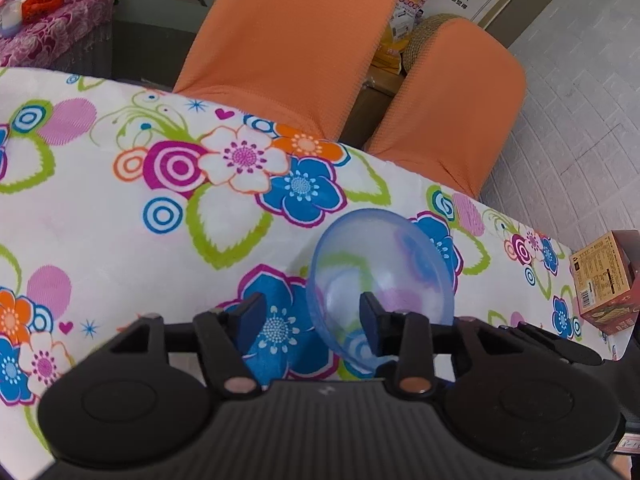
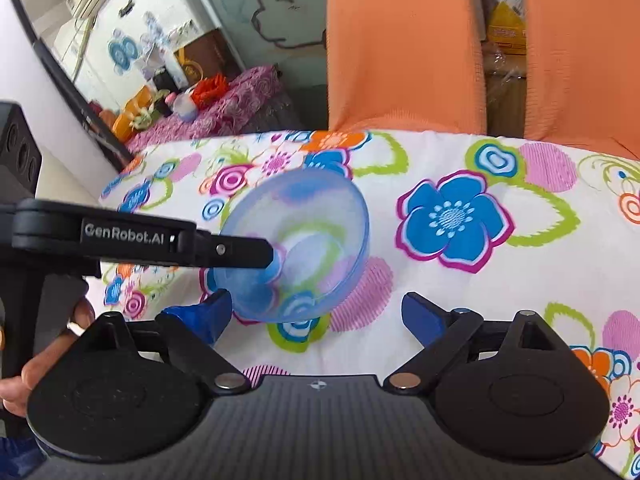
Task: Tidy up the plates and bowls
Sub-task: 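Carry the blue bowl over the stack and lower it into the white bowl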
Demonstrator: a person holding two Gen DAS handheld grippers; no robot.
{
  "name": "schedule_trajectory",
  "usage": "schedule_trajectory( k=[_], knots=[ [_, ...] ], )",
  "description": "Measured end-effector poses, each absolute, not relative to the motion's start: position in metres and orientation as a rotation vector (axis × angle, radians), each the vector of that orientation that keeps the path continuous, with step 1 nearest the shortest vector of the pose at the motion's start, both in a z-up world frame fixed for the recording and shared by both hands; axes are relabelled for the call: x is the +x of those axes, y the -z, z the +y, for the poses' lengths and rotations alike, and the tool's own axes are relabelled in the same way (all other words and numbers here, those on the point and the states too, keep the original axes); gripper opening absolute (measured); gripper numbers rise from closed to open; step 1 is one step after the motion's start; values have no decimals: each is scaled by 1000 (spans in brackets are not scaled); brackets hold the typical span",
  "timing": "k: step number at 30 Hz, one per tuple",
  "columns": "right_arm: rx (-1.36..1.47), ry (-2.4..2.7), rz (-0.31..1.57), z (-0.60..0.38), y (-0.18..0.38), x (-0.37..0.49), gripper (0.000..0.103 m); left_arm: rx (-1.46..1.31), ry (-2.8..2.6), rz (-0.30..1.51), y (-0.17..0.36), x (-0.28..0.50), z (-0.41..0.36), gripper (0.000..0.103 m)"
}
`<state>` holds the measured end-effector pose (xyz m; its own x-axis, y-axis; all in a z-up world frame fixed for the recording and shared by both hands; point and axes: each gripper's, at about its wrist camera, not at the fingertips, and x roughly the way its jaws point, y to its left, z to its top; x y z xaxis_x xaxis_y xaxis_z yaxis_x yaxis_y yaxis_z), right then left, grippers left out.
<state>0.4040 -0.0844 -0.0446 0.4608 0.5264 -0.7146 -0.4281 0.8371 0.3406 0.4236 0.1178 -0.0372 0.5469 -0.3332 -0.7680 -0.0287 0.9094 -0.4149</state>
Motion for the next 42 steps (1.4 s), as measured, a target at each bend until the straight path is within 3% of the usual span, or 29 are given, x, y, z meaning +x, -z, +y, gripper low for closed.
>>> schedule_trajectory(
  k=[5,10,11,13,16,28,42],
  knots=[
    [128,-574,885,-90,35,409,79,-399,177,962,32,426,116,45],
    [-48,-531,857,-73,38,413,79,-372,154,964,36,431,114,43],
    [-72,-536,846,-70,39,413,78,-365,151,974,38,432,112,40],
    [-113,-575,818,-65,42,413,74,-364,157,999,44,434,110,21],
    [-87,-653,838,-59,45,409,66,-340,149,1015,47,434,105,4],
    [46,-659,918,-65,22,373,70,-369,175,1031,20,395,104,3],
    [51,-543,905,-164,-26,175,72,-334,330,1039,-26,212,8,3]
  ],
)
